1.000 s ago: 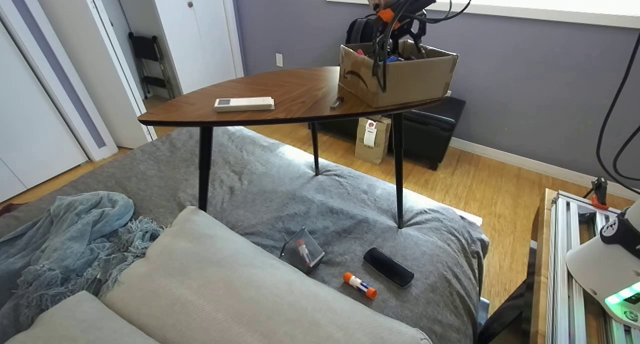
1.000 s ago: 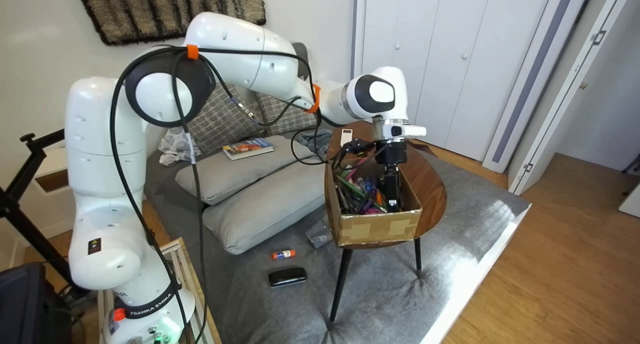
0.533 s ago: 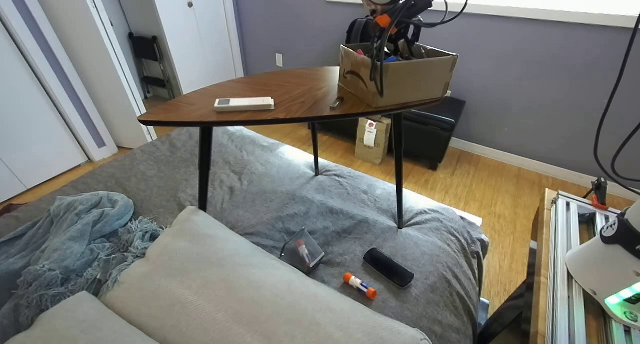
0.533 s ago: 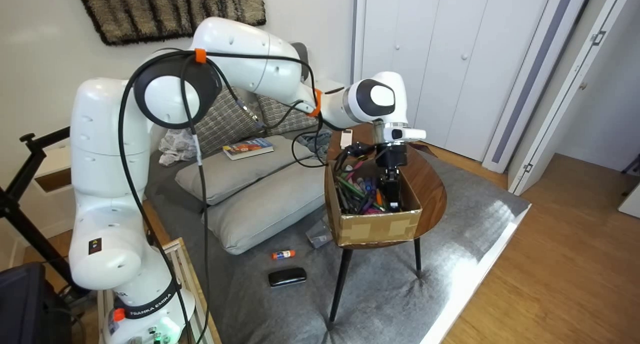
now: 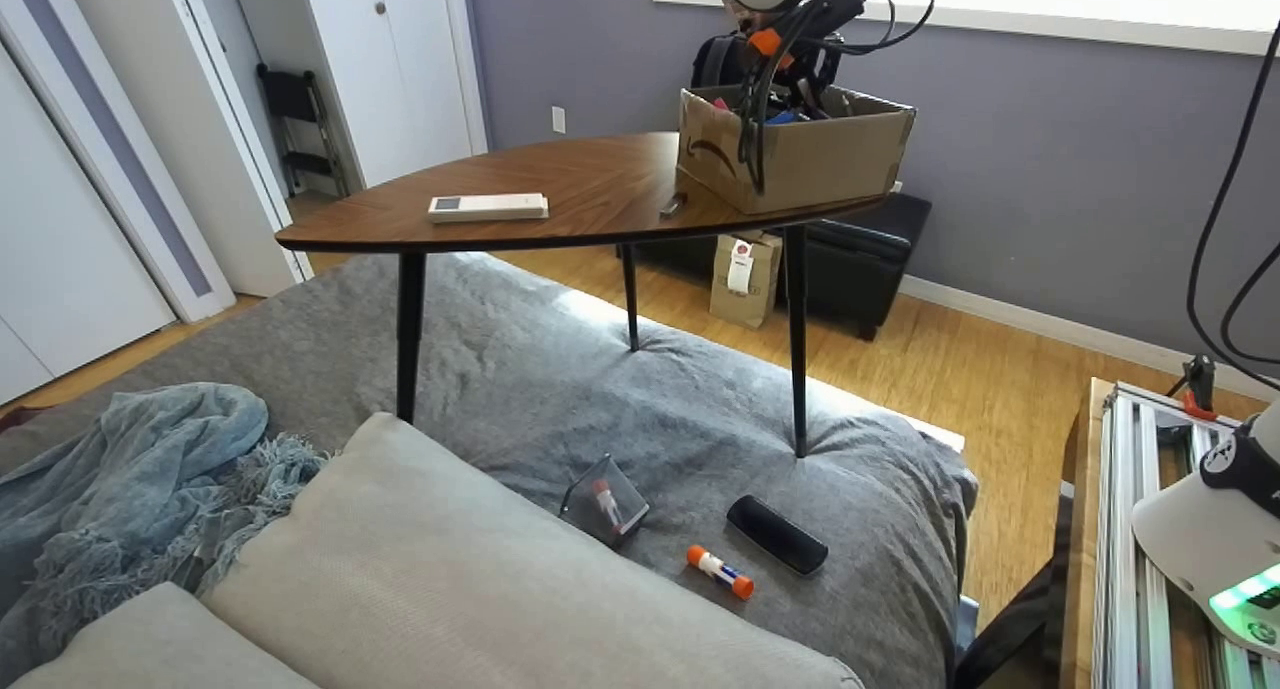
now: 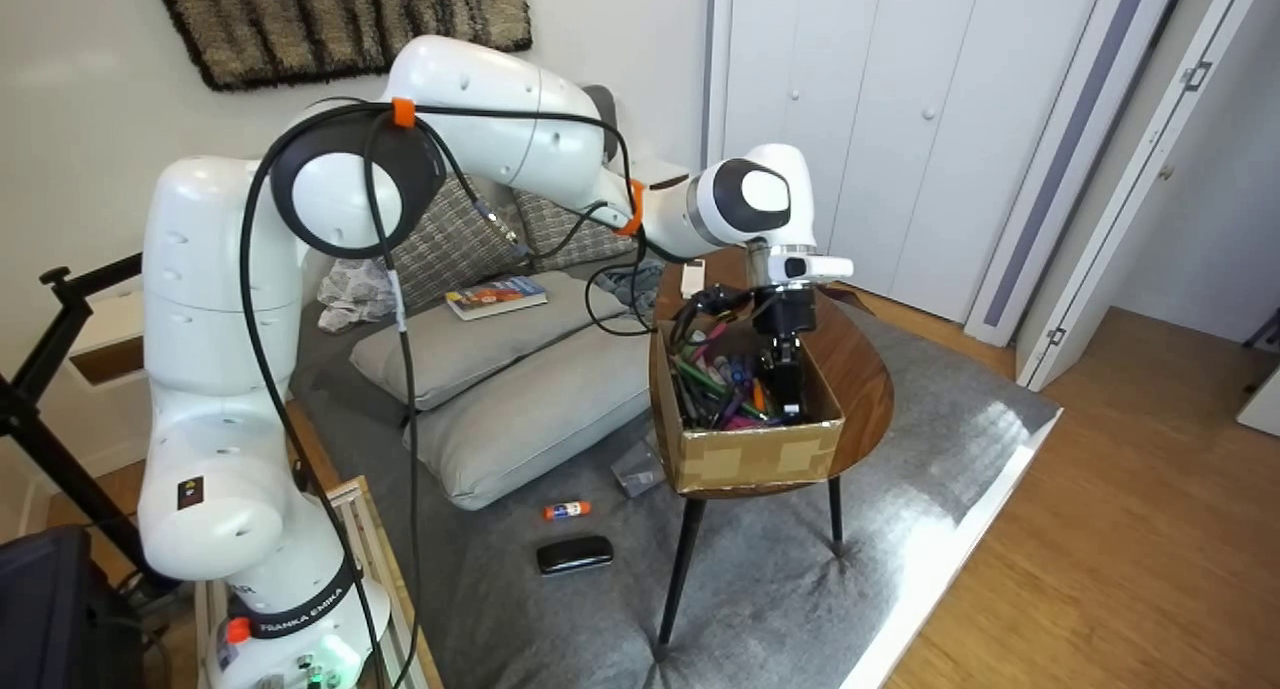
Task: Remove the black pen from the box and put it on the table
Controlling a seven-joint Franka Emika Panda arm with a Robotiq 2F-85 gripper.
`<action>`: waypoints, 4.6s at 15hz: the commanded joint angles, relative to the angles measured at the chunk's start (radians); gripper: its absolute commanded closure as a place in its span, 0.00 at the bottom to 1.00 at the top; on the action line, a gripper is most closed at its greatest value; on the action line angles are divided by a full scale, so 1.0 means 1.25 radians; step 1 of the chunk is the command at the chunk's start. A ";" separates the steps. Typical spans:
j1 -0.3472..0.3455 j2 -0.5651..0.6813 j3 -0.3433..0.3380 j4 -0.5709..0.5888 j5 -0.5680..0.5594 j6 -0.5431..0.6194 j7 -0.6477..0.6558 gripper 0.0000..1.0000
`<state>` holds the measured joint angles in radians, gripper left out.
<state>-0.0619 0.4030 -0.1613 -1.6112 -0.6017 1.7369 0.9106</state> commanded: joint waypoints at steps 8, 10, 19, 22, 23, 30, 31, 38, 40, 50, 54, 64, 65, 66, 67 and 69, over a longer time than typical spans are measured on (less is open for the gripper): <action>0.023 -0.145 0.002 -0.046 -0.004 -0.005 0.007 0.97; 0.015 -0.164 0.005 -0.045 0.020 0.006 0.007 0.97; -0.031 -0.218 0.003 0.013 0.362 -0.020 0.004 0.97; -0.033 -0.209 0.002 0.017 0.368 -0.007 0.003 0.97; -0.035 -0.211 0.001 0.022 0.376 -0.007 0.001 0.88; -0.034 -0.204 0.002 0.019 0.374 -0.007 0.001 0.88; -0.034 -0.204 0.002 0.019 0.374 -0.007 0.001 0.97; 0.018 -0.088 0.052 0.212 0.399 0.046 -0.012 0.97; 0.028 -0.035 0.063 0.288 0.420 0.026 -0.019 0.97; 0.070 0.213 0.069 0.515 0.395 0.019 0.009 0.97; 0.074 0.272 0.060 0.546 0.385 0.019 0.021 0.97; 0.078 0.323 0.046 0.569 0.370 0.006 0.008 0.62; 0.078 0.321 0.044 0.571 0.365 0.003 0.007 0.57; 0.077 0.315 0.045 0.573 0.362 0.001 0.004 0.49; 0.074 0.307 0.048 0.576 0.364 -0.012 -0.004 0.43; 0.076 0.287 0.049 0.576 0.358 -0.028 -0.025 0.29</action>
<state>0.0263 0.7842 -0.0954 -0.9192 -0.1357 1.7528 0.9104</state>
